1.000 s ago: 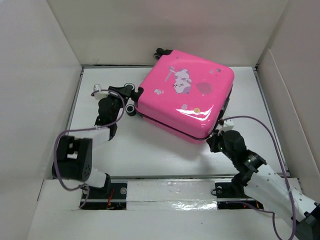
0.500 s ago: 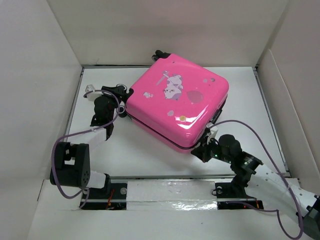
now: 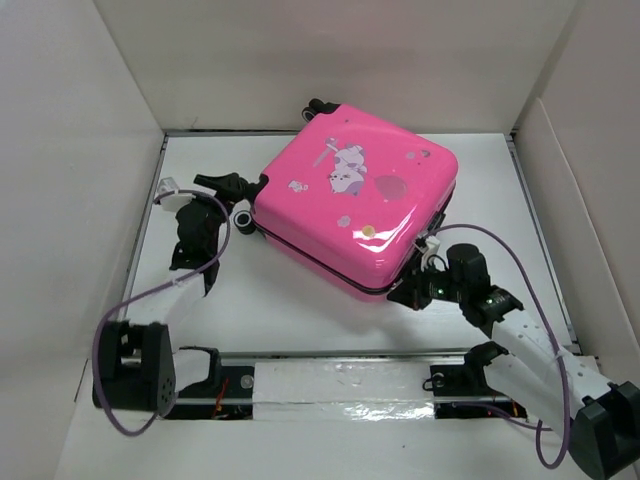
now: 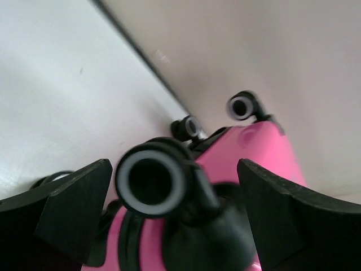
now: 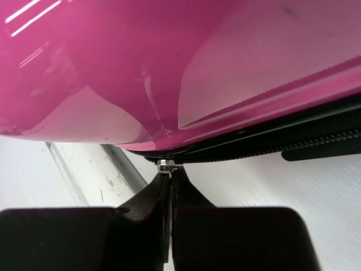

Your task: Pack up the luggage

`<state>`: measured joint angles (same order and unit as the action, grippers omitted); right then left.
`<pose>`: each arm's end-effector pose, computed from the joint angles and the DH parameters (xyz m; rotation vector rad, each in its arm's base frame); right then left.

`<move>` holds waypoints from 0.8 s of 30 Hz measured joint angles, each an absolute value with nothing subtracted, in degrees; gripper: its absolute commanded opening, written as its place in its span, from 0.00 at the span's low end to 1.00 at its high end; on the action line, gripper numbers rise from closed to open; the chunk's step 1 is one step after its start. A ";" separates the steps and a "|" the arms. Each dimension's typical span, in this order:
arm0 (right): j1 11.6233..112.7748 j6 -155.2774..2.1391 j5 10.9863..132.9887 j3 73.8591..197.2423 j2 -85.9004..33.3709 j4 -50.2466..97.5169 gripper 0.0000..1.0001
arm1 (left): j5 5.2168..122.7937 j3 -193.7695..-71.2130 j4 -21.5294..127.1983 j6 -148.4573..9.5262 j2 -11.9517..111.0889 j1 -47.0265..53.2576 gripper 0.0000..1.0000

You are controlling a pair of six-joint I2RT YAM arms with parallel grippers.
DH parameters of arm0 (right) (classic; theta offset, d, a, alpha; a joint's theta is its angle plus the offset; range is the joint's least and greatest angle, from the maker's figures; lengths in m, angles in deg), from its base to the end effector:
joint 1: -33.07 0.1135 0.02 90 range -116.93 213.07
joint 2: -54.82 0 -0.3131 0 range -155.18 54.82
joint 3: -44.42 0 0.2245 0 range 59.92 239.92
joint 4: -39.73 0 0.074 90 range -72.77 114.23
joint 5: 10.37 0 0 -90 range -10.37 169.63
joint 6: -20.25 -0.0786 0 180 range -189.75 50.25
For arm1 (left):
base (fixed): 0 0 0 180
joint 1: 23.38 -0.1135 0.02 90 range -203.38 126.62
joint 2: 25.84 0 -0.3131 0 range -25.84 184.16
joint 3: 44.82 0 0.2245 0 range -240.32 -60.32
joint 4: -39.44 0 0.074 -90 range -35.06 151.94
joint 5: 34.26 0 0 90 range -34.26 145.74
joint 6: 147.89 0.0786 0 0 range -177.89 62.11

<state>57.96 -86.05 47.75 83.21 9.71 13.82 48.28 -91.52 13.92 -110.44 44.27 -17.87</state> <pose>0.1106 0.0971 0.2355 -0.5059 2.1487 1.0062 0.2711 -0.0159 0.3243 -0.7254 1.4000 -0.7024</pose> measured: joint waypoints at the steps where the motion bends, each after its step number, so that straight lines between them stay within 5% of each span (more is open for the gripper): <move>1: 57.15 -85.83 47.20 83.38 9.34 13.75 0.00 | 47.80 -90.93 14.54 -110.18 41.27 -17.87 0.91; 2: 56.47 -85.55 46.70 83.53 9.04 13.82 0.00 | 47.08 -90.69 15.28 -109.79 37.93 -17.67 0.81; 3: 55.92 -85.39 46.31 83.60 8.86 13.84 0.00 | 45.94 -90.69 15.58 -109.06 34.61 -17.06 0.40; 4: 55.51 -85.20 45.91 83.64 8.64 13.95 0.00 | 44.89 -90.74 15.41 -108.21 30.96 -15.92 0.19; 5: 55.14 -85.02 45.59 83.66 8.51 14.01 0.00 | 44.50 -90.74 15.43 -106.81 28.29 -14.54 0.04; 6: 54.90 -84.91 45.28 83.66 8.45 14.12 0.00 | 44.24 -90.74 15.37 -105.61 25.80 -12.47 0.00; 11: 54.11 -84.72 45.06 83.69 8.38 14.21 0.00 | 47.67 -87.79 12.77 -98.03 22.41 3.53 0.00; 18: 53.72 -84.54 45.11 83.73 8.38 14.17 0.00 | 39.86 -81.56 21.16 -86.94 30.70 39.18 0.00; 24: 55.09 -84.54 46.79 83.73 9.06 13.84 0.00 | 38.68 -84.44 17.97 -84.06 43.92 44.38 0.00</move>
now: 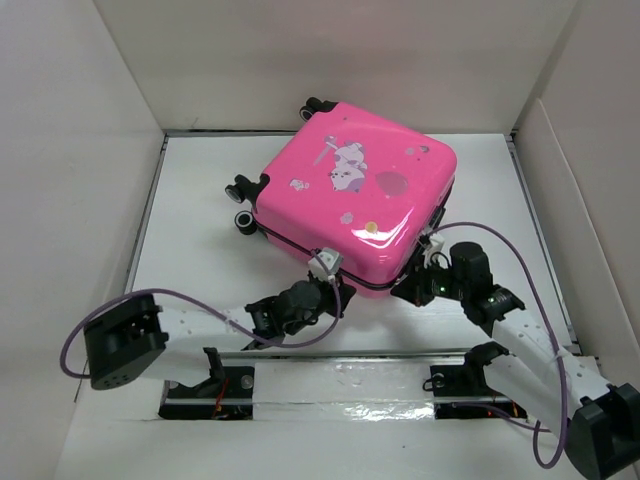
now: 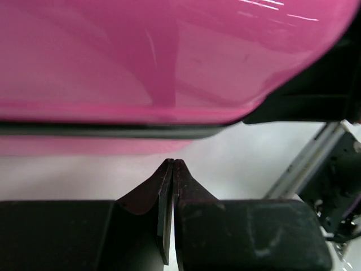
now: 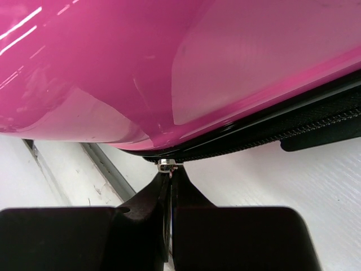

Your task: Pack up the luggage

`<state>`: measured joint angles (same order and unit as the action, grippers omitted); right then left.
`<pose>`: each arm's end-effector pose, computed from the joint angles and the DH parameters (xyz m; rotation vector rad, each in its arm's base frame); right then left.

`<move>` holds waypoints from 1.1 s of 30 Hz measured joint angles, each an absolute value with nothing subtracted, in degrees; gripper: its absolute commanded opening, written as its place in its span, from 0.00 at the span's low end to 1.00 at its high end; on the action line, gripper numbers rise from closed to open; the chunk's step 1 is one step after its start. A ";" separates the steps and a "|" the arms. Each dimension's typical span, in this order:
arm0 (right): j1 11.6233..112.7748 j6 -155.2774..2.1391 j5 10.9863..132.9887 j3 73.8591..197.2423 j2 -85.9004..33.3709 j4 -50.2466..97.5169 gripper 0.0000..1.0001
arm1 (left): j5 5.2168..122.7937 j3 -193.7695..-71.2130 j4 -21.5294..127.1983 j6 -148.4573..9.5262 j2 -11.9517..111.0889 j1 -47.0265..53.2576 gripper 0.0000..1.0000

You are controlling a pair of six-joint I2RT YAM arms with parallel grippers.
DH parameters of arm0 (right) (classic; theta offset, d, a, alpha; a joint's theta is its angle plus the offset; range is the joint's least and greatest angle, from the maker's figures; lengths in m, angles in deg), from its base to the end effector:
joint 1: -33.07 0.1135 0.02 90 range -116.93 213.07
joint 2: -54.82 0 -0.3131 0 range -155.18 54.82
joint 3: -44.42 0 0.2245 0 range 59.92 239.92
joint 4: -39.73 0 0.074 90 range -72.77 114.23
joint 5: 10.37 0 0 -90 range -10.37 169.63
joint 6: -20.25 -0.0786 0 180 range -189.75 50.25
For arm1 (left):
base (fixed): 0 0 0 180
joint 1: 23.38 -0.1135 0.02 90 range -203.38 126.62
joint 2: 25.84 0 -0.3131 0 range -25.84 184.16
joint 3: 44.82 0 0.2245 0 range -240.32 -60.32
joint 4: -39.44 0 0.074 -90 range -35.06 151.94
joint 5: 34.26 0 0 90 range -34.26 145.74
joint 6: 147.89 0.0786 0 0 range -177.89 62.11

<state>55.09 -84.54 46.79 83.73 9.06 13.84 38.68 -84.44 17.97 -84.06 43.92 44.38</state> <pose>0.1165 0.0931 0.2377 -0.4871 2.1391 0.9819 0.1172 -0.2257 0.2721 0.4215 1.7621 -0.9444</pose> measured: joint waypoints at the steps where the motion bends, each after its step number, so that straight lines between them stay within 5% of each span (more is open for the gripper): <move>1: 55.66 -84.56 47.68 83.73 9.45 13.71 0.00 | 38.62 -85.60 17.20 -83.71 46.61 44.41 0.00; 21: 79.11 -90.90 84.23 84.01 9.87 14.97 0.00 | 48.21 -103.76 14.25 -81.72 68.35 41.37 0.01; 23: 80.40 -91.69 87.84 84.39 8.01 15.63 0.00 | 48.98 -104.86 15.61 -81.20 68.88 40.71 0.19; 24: 80.86 -91.84 89.13 84.78 7.09 15.67 0.00 | 49.26 -104.86 15.93 -80.89 68.88 40.21 0.46; 27: 81.63 -92.52 91.99 85.13 6.28 16.22 0.00 | 49.31 -102.89 17.57 -81.66 67.42 37.08 0.71; 33: 77.82 -93.79 86.13 84.28 7.99 19.00 0.00 | 52.59 -92.13 19.54 -84.37 52.12 27.38 0.80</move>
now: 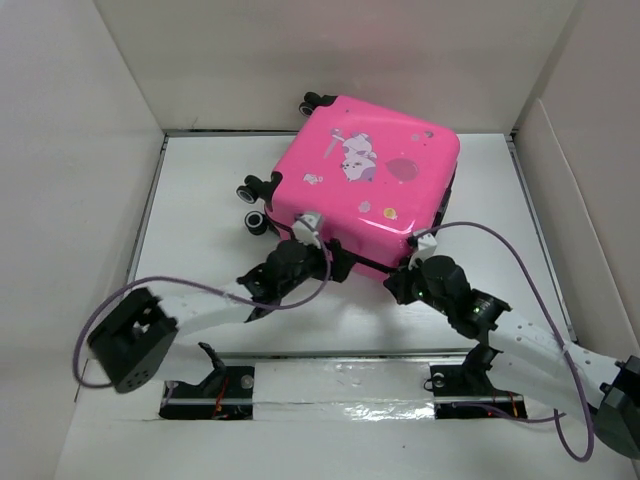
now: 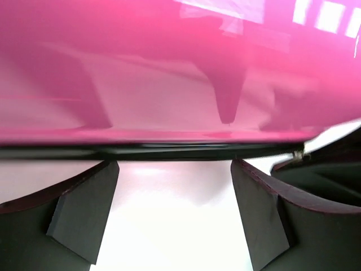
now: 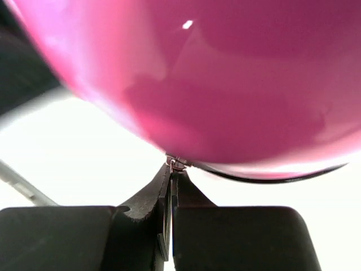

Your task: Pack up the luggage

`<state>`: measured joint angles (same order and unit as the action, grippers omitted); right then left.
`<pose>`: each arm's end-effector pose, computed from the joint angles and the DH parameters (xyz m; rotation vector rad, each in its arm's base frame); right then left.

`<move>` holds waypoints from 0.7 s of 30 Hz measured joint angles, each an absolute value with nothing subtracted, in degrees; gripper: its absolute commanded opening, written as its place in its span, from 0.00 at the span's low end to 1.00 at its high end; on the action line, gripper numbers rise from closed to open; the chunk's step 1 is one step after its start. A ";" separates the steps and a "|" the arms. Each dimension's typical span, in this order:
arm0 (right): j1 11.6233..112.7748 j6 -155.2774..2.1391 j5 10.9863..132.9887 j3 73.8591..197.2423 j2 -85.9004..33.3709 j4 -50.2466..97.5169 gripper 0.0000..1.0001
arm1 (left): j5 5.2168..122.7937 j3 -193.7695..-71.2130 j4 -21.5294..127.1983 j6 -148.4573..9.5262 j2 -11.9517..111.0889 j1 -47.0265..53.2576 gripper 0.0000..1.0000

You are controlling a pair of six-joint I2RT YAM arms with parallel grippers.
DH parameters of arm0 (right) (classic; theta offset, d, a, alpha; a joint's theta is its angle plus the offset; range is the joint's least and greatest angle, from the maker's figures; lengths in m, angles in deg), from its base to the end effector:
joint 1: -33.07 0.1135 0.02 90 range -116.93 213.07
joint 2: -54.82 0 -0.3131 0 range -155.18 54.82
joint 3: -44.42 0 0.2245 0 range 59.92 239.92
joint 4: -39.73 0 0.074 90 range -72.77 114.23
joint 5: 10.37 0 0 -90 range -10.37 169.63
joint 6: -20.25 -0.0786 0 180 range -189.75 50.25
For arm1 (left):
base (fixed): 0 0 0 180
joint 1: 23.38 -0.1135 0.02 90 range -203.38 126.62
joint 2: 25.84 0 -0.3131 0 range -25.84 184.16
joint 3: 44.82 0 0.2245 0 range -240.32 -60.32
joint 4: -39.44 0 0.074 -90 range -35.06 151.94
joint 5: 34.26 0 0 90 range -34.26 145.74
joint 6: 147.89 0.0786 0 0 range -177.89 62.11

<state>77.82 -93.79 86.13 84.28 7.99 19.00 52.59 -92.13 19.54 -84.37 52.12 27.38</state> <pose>0.1222 0.1086 0.2439 -0.3079 2.0879 0.6214 0.1916 -0.2278 0.2768 0.3484 1.8203 -0.9178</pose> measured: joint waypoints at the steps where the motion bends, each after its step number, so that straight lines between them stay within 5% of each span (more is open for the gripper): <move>1: 76.67 -93.79 84.47 84.28 8.07 19.11 0.00 | 52.45 -90.65 20.72 -84.78 47.96 25.48 0.81; 11: 72.53 -93.09 75.81 84.17 7.92 19.50 0.00 | 46.47 -84.00 30.67 -98.79 15.22 -2.30 0.88; 21: 72.03 -92.41 74.61 83.69 8.23 20.00 0.00 | 51.27 -92.33 28.72 -106.73 37.10 -12.53 0.89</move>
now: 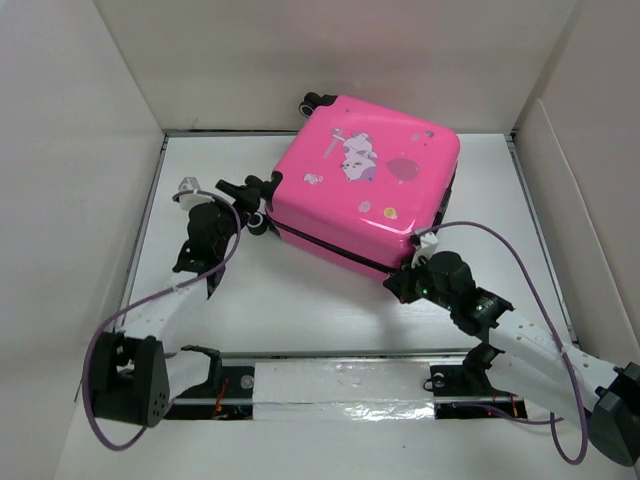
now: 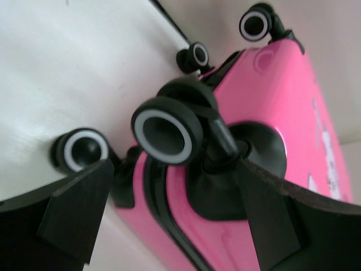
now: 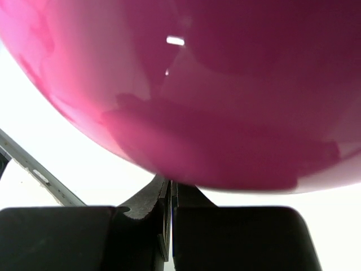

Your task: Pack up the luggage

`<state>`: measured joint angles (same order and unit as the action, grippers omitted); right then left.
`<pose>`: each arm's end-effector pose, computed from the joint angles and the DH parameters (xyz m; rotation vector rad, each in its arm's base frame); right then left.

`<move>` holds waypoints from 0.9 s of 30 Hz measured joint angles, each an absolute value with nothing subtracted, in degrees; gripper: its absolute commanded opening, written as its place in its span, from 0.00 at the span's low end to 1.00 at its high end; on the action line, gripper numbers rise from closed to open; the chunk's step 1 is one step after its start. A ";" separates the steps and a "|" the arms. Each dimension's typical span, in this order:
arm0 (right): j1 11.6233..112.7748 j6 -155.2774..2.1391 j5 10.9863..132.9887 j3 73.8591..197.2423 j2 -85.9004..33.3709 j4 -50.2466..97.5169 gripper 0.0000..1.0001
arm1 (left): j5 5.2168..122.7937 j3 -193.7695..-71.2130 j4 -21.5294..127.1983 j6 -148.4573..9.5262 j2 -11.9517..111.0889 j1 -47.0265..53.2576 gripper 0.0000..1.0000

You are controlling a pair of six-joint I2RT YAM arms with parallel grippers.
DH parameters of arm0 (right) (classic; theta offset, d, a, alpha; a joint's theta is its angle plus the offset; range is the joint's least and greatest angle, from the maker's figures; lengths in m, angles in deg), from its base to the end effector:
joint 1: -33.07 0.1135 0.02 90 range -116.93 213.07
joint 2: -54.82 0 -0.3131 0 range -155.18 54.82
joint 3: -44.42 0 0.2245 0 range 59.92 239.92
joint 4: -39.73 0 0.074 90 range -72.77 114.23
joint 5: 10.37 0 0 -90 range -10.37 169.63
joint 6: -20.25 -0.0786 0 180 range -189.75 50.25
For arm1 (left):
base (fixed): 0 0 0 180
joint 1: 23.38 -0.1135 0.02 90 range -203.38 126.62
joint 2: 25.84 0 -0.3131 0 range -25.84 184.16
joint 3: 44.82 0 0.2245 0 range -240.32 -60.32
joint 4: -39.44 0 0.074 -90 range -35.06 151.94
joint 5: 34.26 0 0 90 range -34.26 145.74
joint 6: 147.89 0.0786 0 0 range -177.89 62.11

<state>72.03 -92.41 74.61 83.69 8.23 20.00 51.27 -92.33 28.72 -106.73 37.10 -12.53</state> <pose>0.1225 0.1079 0.2431 -0.3580 2.0974 0.7470 0.2426 -0.0403 0.3201 -0.6122 1.5903 -0.7229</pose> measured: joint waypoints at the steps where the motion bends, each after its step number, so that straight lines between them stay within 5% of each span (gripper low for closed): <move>1: 71.97 -92.39 74.61 83.51 8.34 20.22 0.00 | 51.89 -92.94 27.69 -107.60 39.35 -12.53 0.89; 12: 71.29 -91.56 73.13 83.34 8.27 21.05 0.00 | 54.29 -99.87 21.35 -109.79 51.26 -12.75 0.89; 21: 71.29 -91.56 73.08 83.31 8.34 21.05 0.00 | 56.63 -105.16 17.44 -112.34 60.75 -12.73 0.79; 24: 71.27 -91.56 73.08 83.18 8.64 21.23 0.00 | 57.63 -106.36 16.44 -113.44 62.26 -12.99 0.70; 27: 71.22 -91.58 73.13 82.13 9.85 21.47 0.00 | 57.53 -107.50 15.04 -114.42 63.61 -13.17 0.43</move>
<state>71.22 -91.58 73.13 82.13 9.85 21.47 57.53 -107.50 15.04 -114.42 63.61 -13.17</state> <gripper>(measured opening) 0.021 0.579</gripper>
